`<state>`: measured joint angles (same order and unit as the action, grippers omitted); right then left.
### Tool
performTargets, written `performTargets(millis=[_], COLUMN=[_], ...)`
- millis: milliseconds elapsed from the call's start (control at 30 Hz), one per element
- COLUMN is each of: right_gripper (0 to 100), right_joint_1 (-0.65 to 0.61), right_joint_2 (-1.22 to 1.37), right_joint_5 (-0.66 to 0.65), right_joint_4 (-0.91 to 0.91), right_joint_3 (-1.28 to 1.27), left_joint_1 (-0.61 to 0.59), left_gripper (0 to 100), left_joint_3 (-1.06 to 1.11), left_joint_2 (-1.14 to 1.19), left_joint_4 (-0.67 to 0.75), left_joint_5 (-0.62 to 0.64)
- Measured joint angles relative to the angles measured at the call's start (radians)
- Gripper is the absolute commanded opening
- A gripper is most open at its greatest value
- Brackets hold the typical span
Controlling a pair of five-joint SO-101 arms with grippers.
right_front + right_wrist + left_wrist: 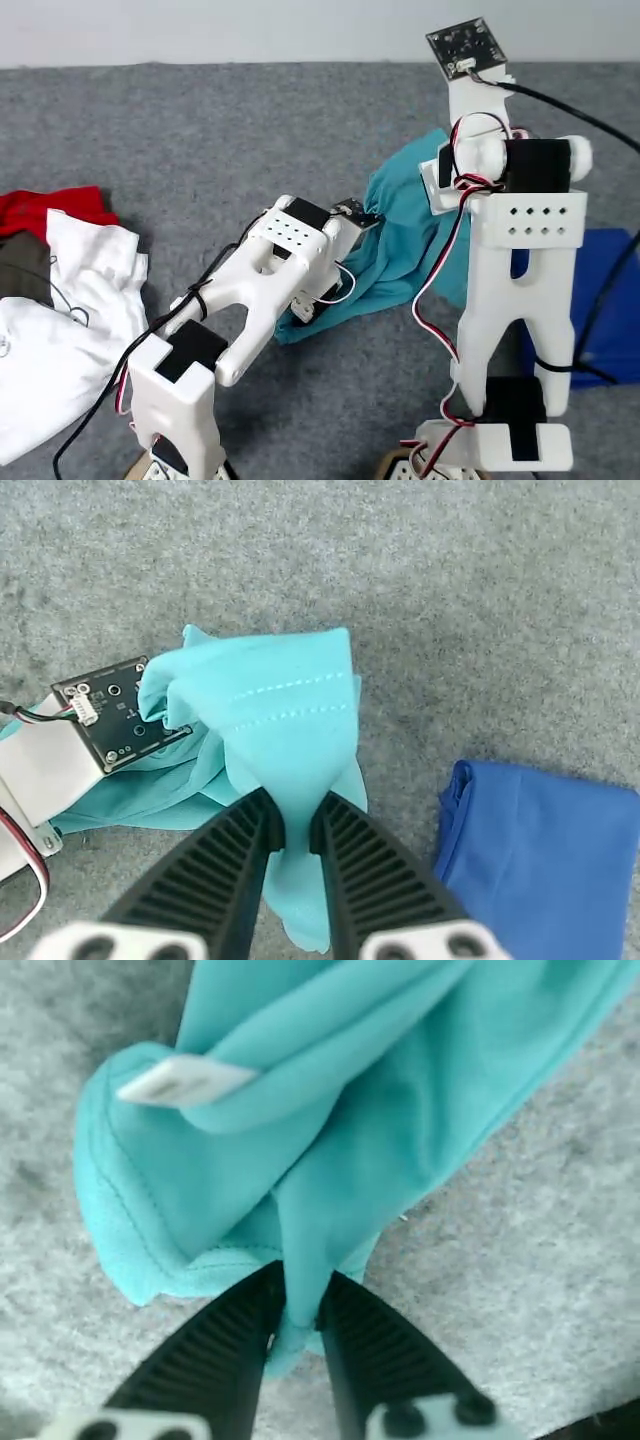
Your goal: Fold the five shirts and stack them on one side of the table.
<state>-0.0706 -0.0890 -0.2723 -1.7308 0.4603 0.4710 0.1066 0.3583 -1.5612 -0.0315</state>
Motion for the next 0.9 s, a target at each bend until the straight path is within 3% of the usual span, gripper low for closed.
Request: performTargets(millis=[267,467,900], right_gripper=[0.9,0.9,0.9], right_joint_1=[0.0,0.0,0.002], right_joint_2=[0.0,0.0,0.0], right_joint_5=[0.0,0.0,0.0], right_joint_4=[0.0,0.0,0.0], right_joint_3=[-0.002,-0.002,-0.002], left_joint_1=[0.034,0.034,0.037], left_gripper=[13,4,2], left_joint_3=[0.0,-0.017,-0.035], left_joint_2=[0.0,0.0,0.0], left_joint_4=[-0.021,-0.021,-0.028], left_joint_5=[0.0,0.0,-0.014])
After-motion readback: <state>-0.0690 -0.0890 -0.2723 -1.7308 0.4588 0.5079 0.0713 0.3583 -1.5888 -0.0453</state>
